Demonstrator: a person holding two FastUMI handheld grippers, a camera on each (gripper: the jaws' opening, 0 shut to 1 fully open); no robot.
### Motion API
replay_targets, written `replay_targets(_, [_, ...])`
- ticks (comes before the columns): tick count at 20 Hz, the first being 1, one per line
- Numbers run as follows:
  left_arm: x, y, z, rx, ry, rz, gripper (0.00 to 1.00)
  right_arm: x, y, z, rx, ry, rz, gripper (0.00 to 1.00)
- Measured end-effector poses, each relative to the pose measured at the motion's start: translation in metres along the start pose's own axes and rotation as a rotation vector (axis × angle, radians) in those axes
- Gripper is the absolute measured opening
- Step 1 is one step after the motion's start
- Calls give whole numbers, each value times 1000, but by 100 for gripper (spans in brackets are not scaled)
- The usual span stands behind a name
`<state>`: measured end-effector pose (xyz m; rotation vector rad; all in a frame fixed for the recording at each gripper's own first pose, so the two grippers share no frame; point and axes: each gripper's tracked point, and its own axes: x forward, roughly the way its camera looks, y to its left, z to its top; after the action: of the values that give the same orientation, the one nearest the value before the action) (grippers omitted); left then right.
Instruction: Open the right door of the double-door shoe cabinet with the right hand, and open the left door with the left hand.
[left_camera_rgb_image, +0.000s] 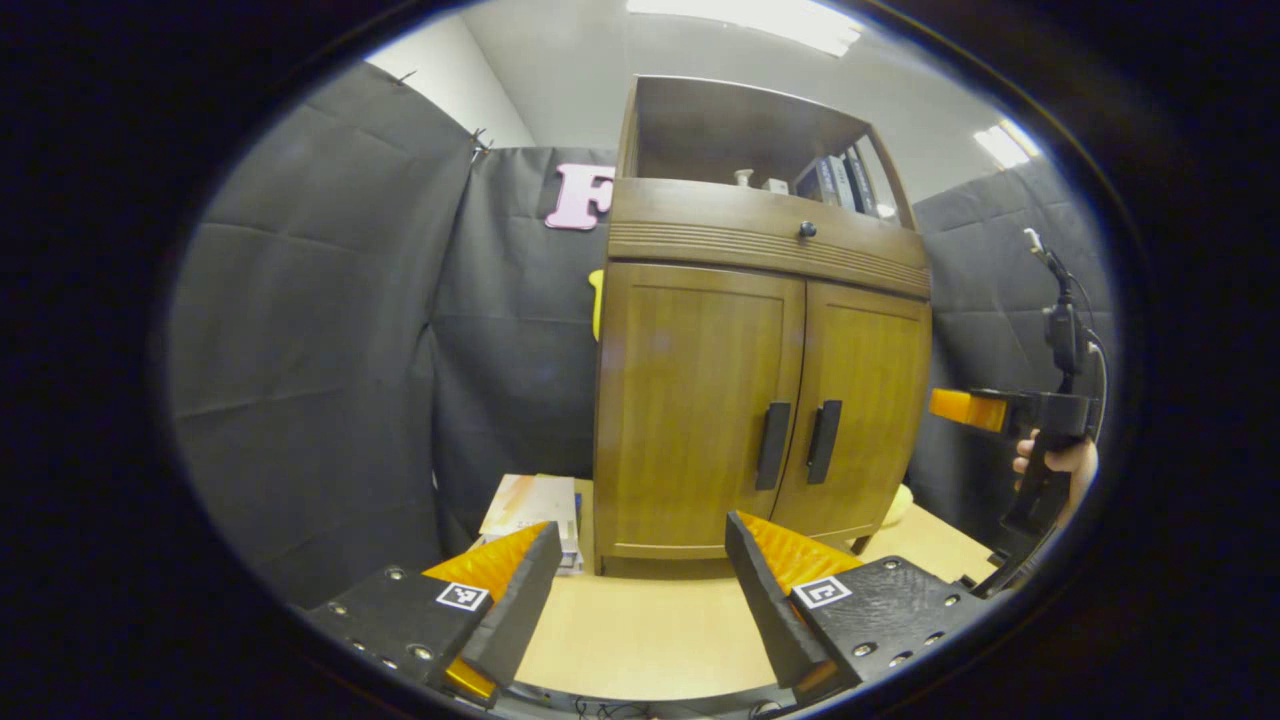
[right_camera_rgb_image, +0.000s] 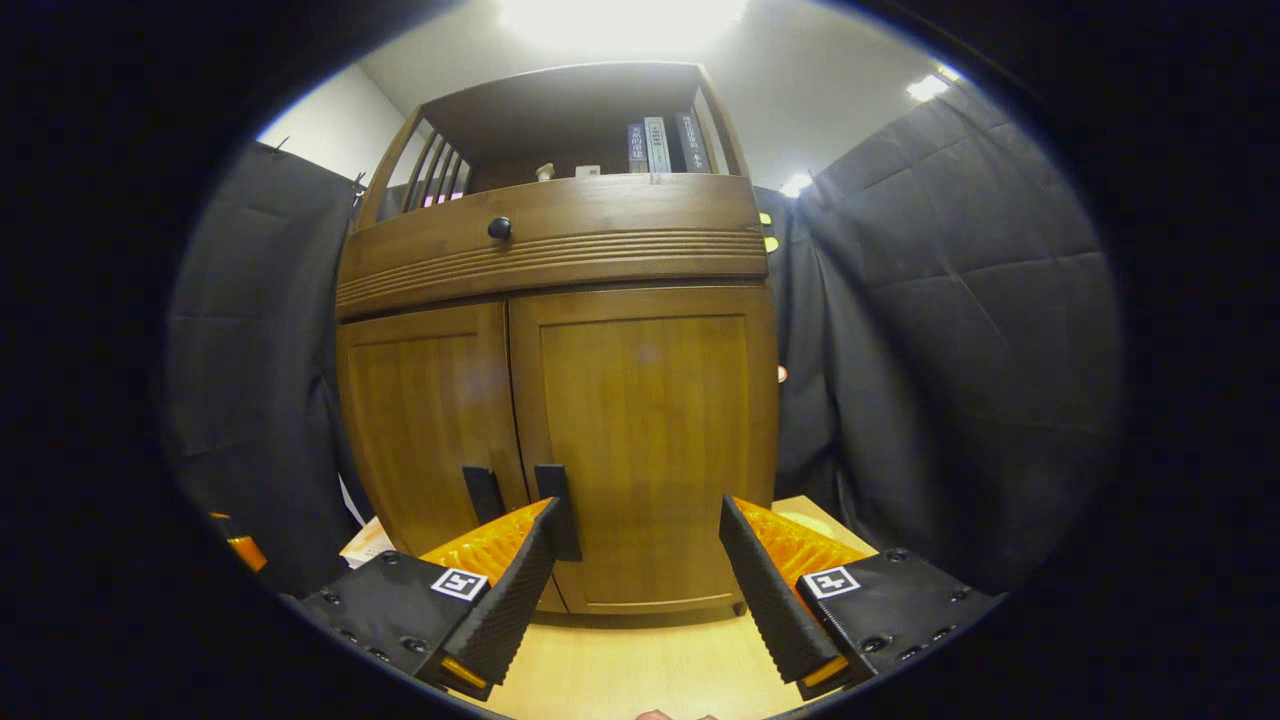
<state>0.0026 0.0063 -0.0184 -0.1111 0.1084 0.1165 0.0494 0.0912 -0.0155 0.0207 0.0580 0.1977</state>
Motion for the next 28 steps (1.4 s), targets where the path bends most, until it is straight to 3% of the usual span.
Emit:
replay_targets(10, [-4,16,3,-30,8,187,95,88,39,-5,-6,52,89,100])
replay_targets(11, [-4,17,3,-34,13,199,95,95,42,-9,-7,65,98,94])
replay_targets(12, [-3,19,2,-36,18,212,95,102,46,-12,-11,75,107,99])
replay_targets(22, [7,8,-5,-27,49,299,95,155,68,-58,-82,146,138,98])
replay_targets(23, [7,7,-7,-27,53,306,95,159,70,-60,-89,150,139,94])
replay_targets(27, [7,3,-8,-18,62,334,95,167,76,-65,-97,166,147,98])
replay_targets(28, [7,3,-10,-19,65,336,95,168,76,-67,-96,170,149,93])
